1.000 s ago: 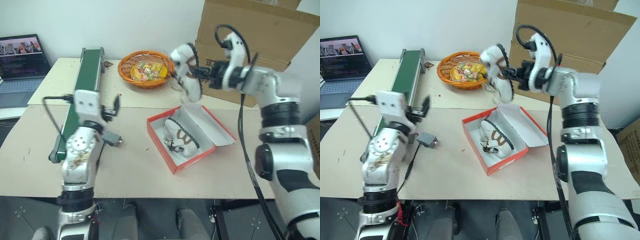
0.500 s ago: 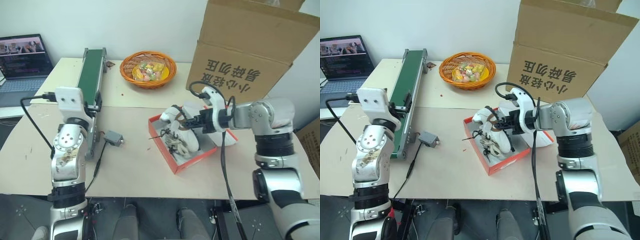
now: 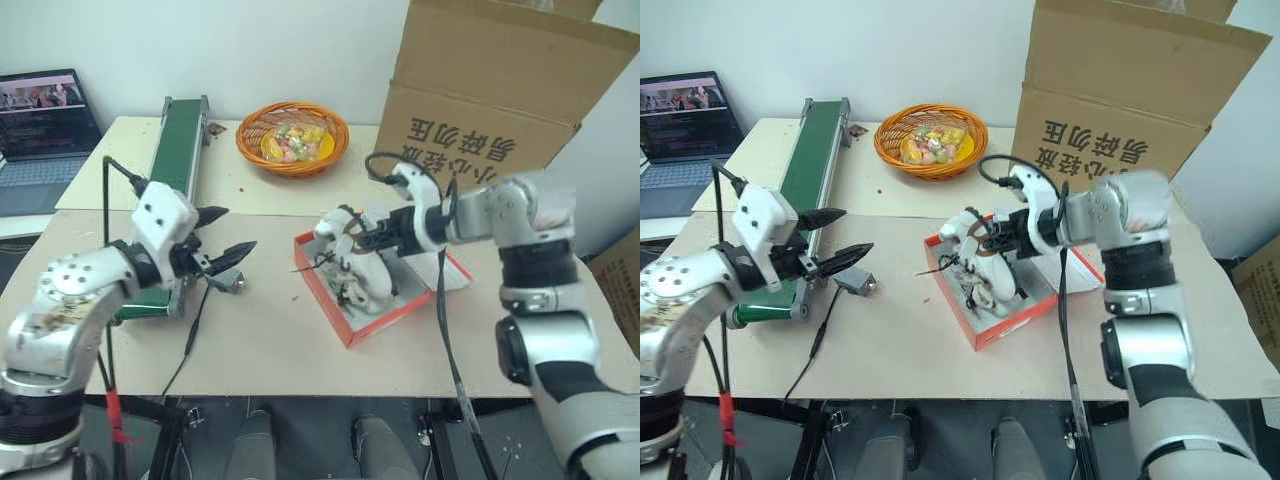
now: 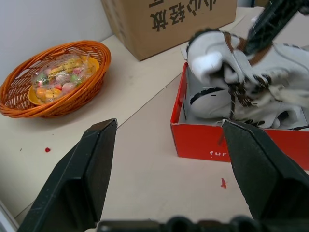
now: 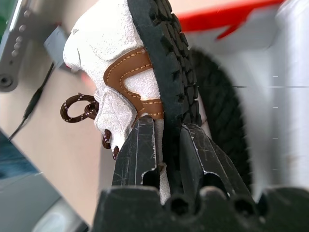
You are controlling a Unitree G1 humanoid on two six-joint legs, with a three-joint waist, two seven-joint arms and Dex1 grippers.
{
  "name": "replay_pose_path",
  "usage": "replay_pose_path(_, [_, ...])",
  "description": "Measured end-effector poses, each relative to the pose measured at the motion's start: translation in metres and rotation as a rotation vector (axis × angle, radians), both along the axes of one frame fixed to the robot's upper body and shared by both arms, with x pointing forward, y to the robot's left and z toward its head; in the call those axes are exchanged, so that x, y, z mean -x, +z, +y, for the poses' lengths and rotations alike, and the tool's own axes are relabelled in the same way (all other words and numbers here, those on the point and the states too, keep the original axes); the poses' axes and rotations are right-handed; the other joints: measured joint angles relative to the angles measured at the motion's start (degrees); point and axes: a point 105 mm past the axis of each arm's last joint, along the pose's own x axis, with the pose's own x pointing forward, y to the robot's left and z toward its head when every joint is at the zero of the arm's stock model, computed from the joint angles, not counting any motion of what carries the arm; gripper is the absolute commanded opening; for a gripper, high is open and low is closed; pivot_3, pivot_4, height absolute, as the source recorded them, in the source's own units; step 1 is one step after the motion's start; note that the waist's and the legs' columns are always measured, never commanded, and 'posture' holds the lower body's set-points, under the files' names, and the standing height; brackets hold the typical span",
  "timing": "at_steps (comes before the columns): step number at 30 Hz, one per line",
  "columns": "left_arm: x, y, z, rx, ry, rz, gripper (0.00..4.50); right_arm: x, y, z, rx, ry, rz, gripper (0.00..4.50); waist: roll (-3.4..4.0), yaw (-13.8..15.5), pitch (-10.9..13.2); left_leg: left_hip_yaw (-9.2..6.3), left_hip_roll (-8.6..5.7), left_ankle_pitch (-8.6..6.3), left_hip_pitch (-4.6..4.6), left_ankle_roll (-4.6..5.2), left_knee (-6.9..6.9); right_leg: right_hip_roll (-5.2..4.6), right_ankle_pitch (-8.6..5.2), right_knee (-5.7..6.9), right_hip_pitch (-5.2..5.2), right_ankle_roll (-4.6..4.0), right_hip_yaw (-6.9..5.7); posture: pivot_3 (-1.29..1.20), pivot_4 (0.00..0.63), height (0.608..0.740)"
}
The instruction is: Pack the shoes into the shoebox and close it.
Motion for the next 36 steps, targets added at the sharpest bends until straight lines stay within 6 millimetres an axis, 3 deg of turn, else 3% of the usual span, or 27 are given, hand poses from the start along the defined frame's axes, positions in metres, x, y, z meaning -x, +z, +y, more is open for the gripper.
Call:
replay_pose_path(4, [0.0,-0.004,-0.004,-0.009,-0.02,0.009,3.71,0.002,0.022,0.007,-0.008,0.046,-0.025,0.34,0.0,0.0,0.0,0.0,0.01,0.01,0.02,0.01,-0.2,0.03,-0.01,0.04,-0.1,-0.02,0.0,0.0,0.15,0.721])
replay_pose_path(13, [0.005,-0.012,-0.014,-0.03,-0.073,0.036,3.71,0.028,0.015,0.032,-0.073,0.23,0.092,0.34,-0.01,0.1,0.0,0.0,0.02,0.03,0.02,0.03,-0.22,0.04,-0.02,0.08,-0.1,-0.03,0.01,0.0,0.15,0.721])
replay_pose_path(23, [0.012,-0.012,-0.019,-0.046,-0.091,0.03,3.71,0.03,-0.015,0.043,-0.142,0.197,0.254,0.34,-0.02,0.1,0.0,0.0,0.02,0.3,0.06,0.46,-0.17,0.06,0.0,0.09,-0.01,0.01,0.01,0.0,0.15,0.721])
replay_pose_path(36, [0.017,-0.017,-0.021,-0.053,-0.079,0.043,3.71,0.015,-0.048,0.02,-0.232,0.017,0.453,0.34,-0.03,0.1,0.0,0.0,0.02,0.3,0.04,0.46,-0.1,0.07,0.0,0.09,0.0,0.03,0.02,0.0,0.15,0.721])
